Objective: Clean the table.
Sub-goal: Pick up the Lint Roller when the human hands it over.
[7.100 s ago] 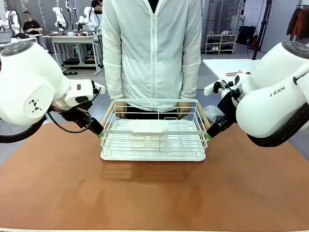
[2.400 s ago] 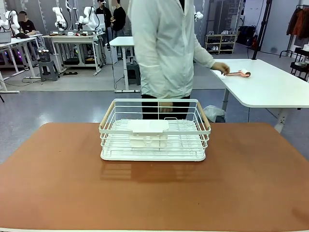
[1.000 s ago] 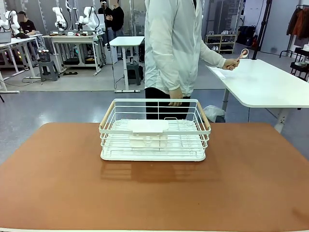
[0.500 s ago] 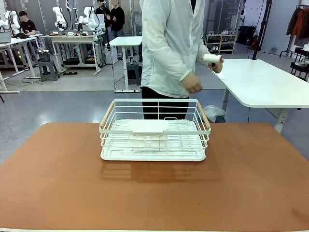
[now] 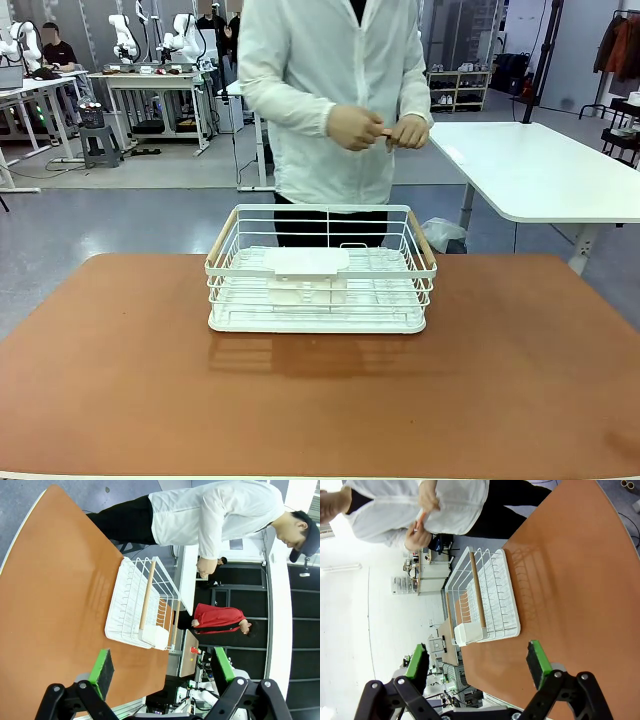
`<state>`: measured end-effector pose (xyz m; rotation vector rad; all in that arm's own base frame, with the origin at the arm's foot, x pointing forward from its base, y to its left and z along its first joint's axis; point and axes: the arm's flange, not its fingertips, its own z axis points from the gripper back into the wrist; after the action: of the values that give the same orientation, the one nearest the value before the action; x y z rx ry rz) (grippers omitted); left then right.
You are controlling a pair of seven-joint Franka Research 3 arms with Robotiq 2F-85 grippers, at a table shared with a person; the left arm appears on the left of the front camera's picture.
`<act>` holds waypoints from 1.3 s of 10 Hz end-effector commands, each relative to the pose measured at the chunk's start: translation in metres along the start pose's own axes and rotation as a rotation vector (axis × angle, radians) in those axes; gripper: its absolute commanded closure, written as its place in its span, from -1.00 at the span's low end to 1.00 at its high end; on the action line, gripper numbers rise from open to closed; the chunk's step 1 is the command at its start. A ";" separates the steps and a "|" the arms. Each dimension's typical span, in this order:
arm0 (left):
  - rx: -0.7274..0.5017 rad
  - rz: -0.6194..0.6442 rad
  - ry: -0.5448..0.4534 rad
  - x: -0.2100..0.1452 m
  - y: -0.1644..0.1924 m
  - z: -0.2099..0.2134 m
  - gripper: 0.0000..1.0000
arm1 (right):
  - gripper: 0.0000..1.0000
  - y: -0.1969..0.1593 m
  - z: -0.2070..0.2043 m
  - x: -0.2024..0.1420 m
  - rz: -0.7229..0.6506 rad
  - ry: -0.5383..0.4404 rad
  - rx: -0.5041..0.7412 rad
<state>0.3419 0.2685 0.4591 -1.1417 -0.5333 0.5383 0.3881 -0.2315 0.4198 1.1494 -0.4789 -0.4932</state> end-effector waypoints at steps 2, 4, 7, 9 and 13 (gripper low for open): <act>-0.022 -0.010 0.000 0.000 -0.001 0.003 -1.00 | -1.00 0.002 0.001 -0.002 0.008 -0.001 0.011; -0.022 -0.010 0.000 0.000 -0.001 0.003 -1.00 | -1.00 0.002 0.001 -0.002 0.008 -0.001 0.011; -0.022 -0.010 0.000 0.000 -0.001 0.003 -1.00 | -1.00 0.002 0.001 -0.002 0.008 -0.001 0.011; -0.022 -0.010 0.000 0.000 -0.001 0.003 -1.00 | -1.00 0.002 0.001 -0.002 0.008 -0.001 0.011; -0.022 -0.010 0.000 0.000 -0.001 0.003 -1.00 | -1.00 0.002 0.001 -0.002 0.008 -0.001 0.011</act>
<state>0.3419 0.2685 0.4591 -1.1417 -0.5334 0.5384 0.3881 -0.2314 0.4198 1.1494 -0.4789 -0.4932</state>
